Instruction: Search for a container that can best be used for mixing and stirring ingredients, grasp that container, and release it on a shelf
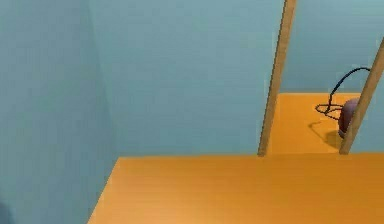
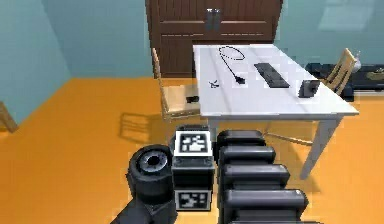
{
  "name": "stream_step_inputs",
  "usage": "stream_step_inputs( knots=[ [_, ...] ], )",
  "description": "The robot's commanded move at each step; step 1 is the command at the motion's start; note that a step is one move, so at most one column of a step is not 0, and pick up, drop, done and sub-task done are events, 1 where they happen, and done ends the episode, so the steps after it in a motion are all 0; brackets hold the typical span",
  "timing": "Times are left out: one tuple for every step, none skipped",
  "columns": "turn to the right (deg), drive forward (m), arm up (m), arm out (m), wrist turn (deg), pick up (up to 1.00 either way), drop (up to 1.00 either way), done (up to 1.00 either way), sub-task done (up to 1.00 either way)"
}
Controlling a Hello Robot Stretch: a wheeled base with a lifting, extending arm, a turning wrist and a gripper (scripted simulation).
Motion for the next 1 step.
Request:
stream_step_inputs(
  knots=[
    [45.0,0.00,0.00,0.00,0.0,0.00,0.00,0.00,0.00]
  ],
)
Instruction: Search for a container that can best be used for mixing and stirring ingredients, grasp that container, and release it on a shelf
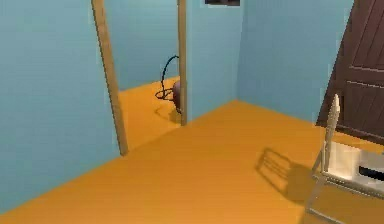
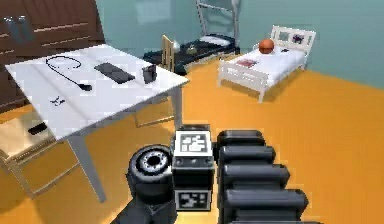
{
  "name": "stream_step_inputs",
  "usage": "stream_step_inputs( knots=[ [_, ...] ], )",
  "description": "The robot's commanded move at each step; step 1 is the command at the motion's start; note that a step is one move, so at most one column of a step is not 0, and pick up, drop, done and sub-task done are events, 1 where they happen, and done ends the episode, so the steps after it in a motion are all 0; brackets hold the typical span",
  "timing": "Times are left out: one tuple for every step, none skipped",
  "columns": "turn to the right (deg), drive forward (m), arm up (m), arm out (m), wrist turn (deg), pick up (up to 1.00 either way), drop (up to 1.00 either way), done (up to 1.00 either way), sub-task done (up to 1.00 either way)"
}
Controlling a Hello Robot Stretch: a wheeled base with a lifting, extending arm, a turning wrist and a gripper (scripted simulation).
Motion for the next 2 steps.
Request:
stream_step_inputs(
  knots=[
    [45.0,0.00,0.00,0.00,0.0,0.00,0.00,0.00,0.00],
    [45.0,0.00,0.00,0.00,0.0,0.00,0.00,0.00,0.00]
  ],
)
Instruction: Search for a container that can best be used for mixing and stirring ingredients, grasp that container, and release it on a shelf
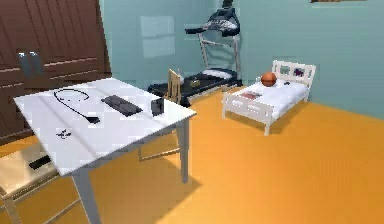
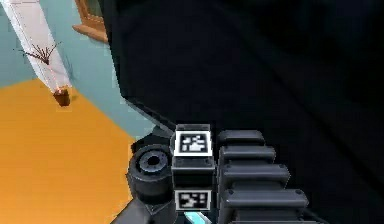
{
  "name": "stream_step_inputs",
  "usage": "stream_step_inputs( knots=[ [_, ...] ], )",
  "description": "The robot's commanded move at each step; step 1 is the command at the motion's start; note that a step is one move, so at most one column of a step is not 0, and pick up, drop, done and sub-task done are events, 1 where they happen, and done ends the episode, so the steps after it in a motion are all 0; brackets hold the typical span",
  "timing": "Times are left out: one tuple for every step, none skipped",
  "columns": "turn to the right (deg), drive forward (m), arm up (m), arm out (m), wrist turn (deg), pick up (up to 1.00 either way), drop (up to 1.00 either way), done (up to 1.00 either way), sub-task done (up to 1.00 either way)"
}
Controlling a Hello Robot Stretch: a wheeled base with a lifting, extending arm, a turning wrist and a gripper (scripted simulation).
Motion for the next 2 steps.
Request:
stream_step_inputs(
  knots=[
    [9.0,0.00,0.00,0.00,0.0,0.00,0.00,0.00,0.00],
    [3.0,0.00,0.00,0.00,0.0,0.00,0.00,0.00,0.00]
  ],
)
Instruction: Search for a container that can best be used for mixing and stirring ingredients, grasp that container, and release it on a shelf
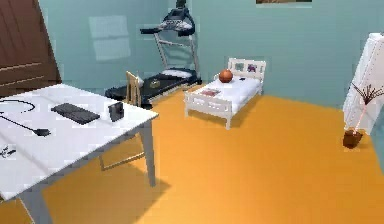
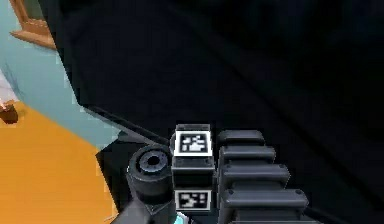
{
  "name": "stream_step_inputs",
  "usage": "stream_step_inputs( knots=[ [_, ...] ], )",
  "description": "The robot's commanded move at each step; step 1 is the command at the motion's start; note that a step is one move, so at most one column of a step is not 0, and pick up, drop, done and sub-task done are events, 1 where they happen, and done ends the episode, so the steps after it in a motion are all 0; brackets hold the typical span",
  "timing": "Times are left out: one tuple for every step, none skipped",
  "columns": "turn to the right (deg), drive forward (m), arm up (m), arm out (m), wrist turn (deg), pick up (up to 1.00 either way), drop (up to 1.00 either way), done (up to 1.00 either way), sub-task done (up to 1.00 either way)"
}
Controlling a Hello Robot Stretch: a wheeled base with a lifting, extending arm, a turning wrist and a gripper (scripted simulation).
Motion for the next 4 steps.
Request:
stream_step_inputs(
  knots=[
    [-45.0,0.00,0.00,0.00,0.0,0.00,0.00,0.00,0.00],
    [-12.0,0.00,0.00,0.00,0.0,0.00,0.00,0.00,0.00],
    [0.0,0.05,0.00,0.00,0.0,0.00,0.00,0.00,0.00],
    [45.0,0.00,0.00,0.00,0.0,0.00,0.00,0.00,0.00]
  ],
)
